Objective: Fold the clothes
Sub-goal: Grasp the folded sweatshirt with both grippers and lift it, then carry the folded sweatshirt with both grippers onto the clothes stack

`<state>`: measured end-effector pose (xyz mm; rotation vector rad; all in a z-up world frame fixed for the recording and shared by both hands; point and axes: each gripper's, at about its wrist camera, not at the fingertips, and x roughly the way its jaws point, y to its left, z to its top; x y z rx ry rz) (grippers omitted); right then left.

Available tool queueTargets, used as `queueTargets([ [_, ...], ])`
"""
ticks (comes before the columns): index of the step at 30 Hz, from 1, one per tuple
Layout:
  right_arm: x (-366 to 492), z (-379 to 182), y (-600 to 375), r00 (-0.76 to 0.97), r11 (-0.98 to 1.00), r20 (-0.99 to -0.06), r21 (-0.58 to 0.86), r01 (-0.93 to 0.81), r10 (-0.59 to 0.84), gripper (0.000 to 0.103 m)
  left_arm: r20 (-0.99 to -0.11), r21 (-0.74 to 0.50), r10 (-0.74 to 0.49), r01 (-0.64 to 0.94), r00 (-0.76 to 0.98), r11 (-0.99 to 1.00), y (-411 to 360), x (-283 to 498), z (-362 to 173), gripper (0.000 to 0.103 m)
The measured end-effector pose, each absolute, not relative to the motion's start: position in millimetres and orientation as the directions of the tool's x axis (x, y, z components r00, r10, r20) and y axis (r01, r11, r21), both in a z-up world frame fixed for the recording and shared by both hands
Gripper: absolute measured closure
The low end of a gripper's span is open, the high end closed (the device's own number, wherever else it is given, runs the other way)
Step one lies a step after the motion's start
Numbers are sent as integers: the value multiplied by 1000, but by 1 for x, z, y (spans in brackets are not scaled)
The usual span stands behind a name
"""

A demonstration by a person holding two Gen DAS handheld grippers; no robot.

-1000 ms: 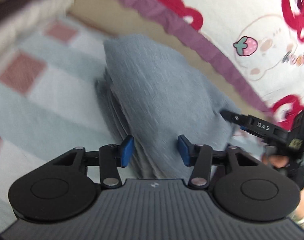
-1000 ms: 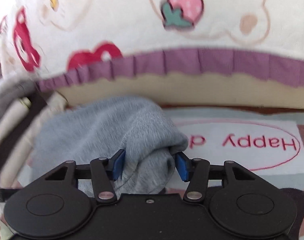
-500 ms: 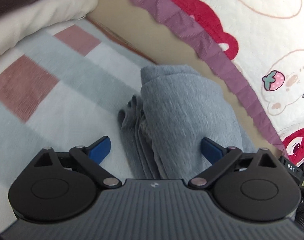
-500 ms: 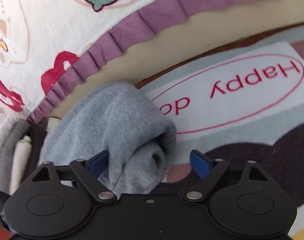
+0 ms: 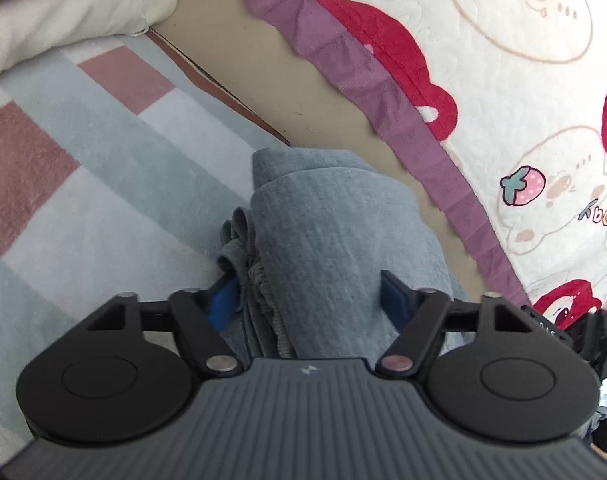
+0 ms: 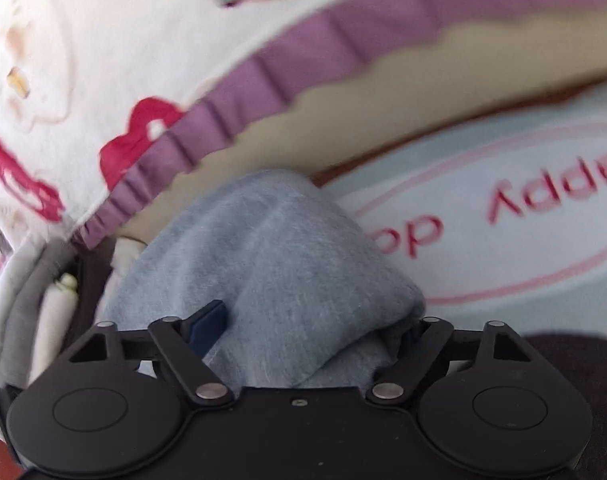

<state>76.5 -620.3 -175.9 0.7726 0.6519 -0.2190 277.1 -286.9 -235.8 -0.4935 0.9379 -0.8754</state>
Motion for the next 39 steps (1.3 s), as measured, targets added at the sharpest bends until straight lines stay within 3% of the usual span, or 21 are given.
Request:
queueTargets([
  [1, 77, -170, -616, 785, 746, -618, 541, 389, 38, 36, -485, -693, -820, 438, 304, 573, -286, 276, -234, 42],
  [3, 76, -158, -607, 789, 820, -614, 461, 338, 20, 42, -487, -669, -814, 464, 317, 580, -286, 271, -227, 43],
  [9, 88, -154, -604, 767, 865, -642, 379, 329, -11, 42, -508, -668, -800, 441, 318, 600, -283, 268, -226, 43],
  [14, 81, -180, -620, 766, 757, -640, 526, 387, 53, 22, -515, -647, -791, 456, 329, 611, -284, 269, -230, 30],
  [16, 72, -199, -628, 797, 659, -590, 652, 374, 131, 8, -472, -704, -823, 427, 316, 568, -281, 271, -242, 17],
  [19, 70, -207, -633, 813, 612, -553, 710, 348, 180, 6, -447, -728, -844, 427, 297, 536, -281, 272, -248, 16],
  [20, 72, -204, -632, 811, 631, -557, 698, 339, 180, 8, -451, -722, -845, 439, 286, 534, -284, 272, -247, 17],
  [22, 76, -197, -631, 806, 667, -564, 672, 321, 180, 25, -460, -710, -846, 460, 271, 533, -289, 268, -244, 34],
  [25, 79, -184, -628, 803, 725, -570, 627, 285, 177, 45, -484, -629, -811, 513, 329, 584, -295, 254, -232, 47],
  [27, 73, -164, -619, 811, 778, -562, 579, 243, 165, 48, -504, -527, -783, 588, 365, 614, -302, 244, -216, 52],
  [29, 68, -142, -608, 823, 829, -551, 520, 205, 142, 48, -490, -510, -777, 593, 395, 623, -301, 237, -202, 54],
  [39, 59, -12, -565, 929, 942, -346, 335, -11, 134, 48, -262, -365, -762, 670, 593, 647, -263, 193, -97, 56],
])
